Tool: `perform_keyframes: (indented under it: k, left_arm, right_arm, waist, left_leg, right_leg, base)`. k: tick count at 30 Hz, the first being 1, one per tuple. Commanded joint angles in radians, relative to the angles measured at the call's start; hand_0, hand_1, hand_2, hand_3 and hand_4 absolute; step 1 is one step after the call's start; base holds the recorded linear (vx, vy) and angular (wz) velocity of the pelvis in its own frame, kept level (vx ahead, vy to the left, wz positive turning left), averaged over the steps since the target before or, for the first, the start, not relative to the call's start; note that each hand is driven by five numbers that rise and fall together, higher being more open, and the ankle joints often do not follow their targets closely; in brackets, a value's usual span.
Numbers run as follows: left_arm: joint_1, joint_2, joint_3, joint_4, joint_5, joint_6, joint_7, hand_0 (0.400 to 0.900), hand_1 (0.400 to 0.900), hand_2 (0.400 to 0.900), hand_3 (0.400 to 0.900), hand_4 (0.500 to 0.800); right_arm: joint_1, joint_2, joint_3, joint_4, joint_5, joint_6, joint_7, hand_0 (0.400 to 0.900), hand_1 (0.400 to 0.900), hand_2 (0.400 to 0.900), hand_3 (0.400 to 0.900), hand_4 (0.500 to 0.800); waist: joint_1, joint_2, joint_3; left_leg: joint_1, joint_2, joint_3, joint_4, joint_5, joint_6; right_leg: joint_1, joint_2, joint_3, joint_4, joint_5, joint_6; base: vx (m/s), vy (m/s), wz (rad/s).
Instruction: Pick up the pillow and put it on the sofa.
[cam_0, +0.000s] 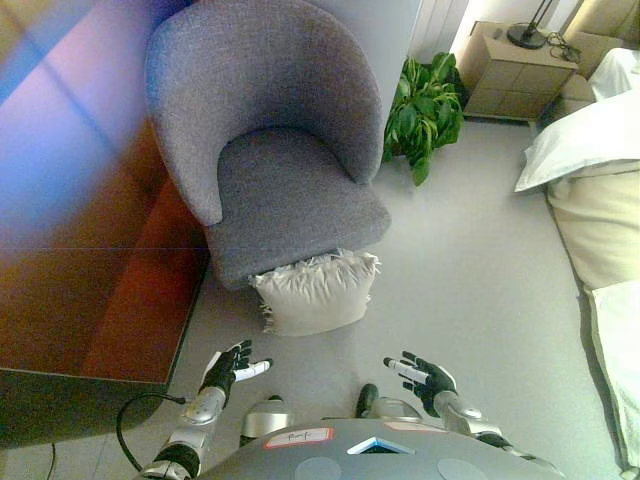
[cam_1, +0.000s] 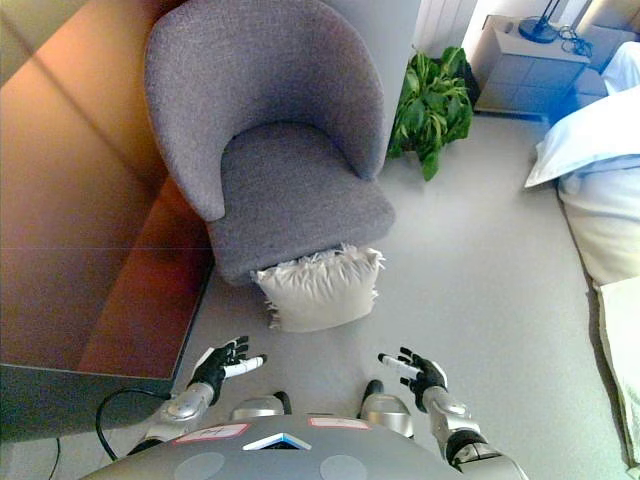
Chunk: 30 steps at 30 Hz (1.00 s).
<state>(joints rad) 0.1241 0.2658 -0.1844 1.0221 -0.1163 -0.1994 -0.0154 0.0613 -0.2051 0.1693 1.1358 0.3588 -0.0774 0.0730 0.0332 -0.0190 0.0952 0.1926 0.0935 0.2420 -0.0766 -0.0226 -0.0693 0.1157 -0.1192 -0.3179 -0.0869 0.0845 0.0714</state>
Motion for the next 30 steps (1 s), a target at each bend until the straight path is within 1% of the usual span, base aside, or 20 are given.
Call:
perform_keyframes:
  k: [1,3,9,11,12,21,30]
  left_arm:
    - [-0.067,0.007,-0.018,-0.014,-0.016,-0.059,-0.004,0.9,0.9,0.9,0.9,0.8]
    - [-0.073,0.009,-0.019,-0.016,-0.016,-0.063,-0.006,0.9,0.9,0.9,0.9,0.8]
    - [-0.071,0.006,-0.024,-0.019,-0.028,-0.06,-0.036,0.9,0.9,0.9,0.9,0.8]
    - [-0.068,0.005,-0.023,-0.022,-0.029,-0.058,-0.035,0.9,0.9,0.9,0.9,0.8]
    - [-0.067,0.004,-0.022,-0.02,-0.036,-0.065,-0.036,0.9,0.9,0.9,0.9,0.8]
    - [-0.07,-0.001,-0.017,-0.002,-0.039,-0.071,-0.024,0.9,0.9,0.9,0.9,0.8]
    - [-0.07,-0.003,-0.01,-0.007,-0.048,-0.056,0.01,0.9,0.9,0.9,0.9,0.8]
  right_arm:
    - [-0.043,-0.007,-0.014,-0.008,-0.006,-0.051,-0.001,0.9,0.9,0.9,0.9,0.8]
    - [-0.045,-0.008,-0.014,-0.005,-0.007,-0.053,0.0,0.9,0.9,0.9,0.9,0.8]
    - [-0.042,-0.004,-0.01,-0.013,0.0,-0.054,-0.005,0.9,0.9,0.9,0.9,0.8]
    - [-0.04,-0.003,-0.01,-0.015,-0.001,-0.053,-0.006,0.9,0.9,0.9,0.9,0.8]
    - [-0.038,-0.003,-0.012,-0.018,-0.003,-0.054,-0.007,0.9,0.9,0.9,0.9,0.8]
    - [-0.037,-0.001,-0.013,-0.008,-0.002,-0.063,-0.003,0.9,0.9,0.9,0.9,0.8]
    - [-0.039,0.0,-0.001,-0.028,-0.003,-0.081,-0.001,0.9,0.9,0.9,0.9,0.8]
  waist:
    - [0.008,-0.013,-0.014]
    - [0.007,-0.012,-0.013]
    - [0.006,-0.011,-0.012]
    - [0.006,-0.011,-0.013]
    - [0.004,-0.011,-0.013]
    - [0.001,-0.008,-0.014]
    - [0.0,-0.008,-0.005]
  left_leg:
    - [-0.036,-0.04,-0.01,0.033,-0.031,0.036]
    - [-0.036,-0.04,-0.011,0.032,-0.031,0.036]
    - [-0.033,-0.041,-0.012,0.028,-0.028,0.035]
    - [-0.031,-0.04,-0.012,0.027,-0.028,0.035]
    - [-0.029,-0.041,-0.011,0.025,-0.027,0.035]
    - [-0.025,-0.041,-0.01,0.019,-0.026,0.034]
    - [-0.032,-0.03,-0.012,0.033,-0.025,0.027]
  right_leg:
    - [0.04,-0.016,0.003,0.06,-0.091,0.052]
    - [0.04,-0.015,0.005,0.059,-0.092,0.052]
    - [0.041,-0.013,0.004,0.056,-0.089,0.053]
    - [0.042,-0.013,0.004,0.055,-0.088,0.053]
    - [0.043,-0.013,0.005,0.053,-0.087,0.054]
    - [0.045,-0.012,0.005,0.046,-0.084,0.054]
    - [0.04,-0.005,0.006,0.035,-0.078,0.05]
  base:
    - [0.0,0.0,0.0]
    - [0.0,0.0,0.0]
    - [0.0,0.0,0.0]
    - [0.0,0.0,0.0]
    - [0.0,0.0,0.0]
    - [0.0,0.0,0.0]
    - [0.01,-0.051,0.0]
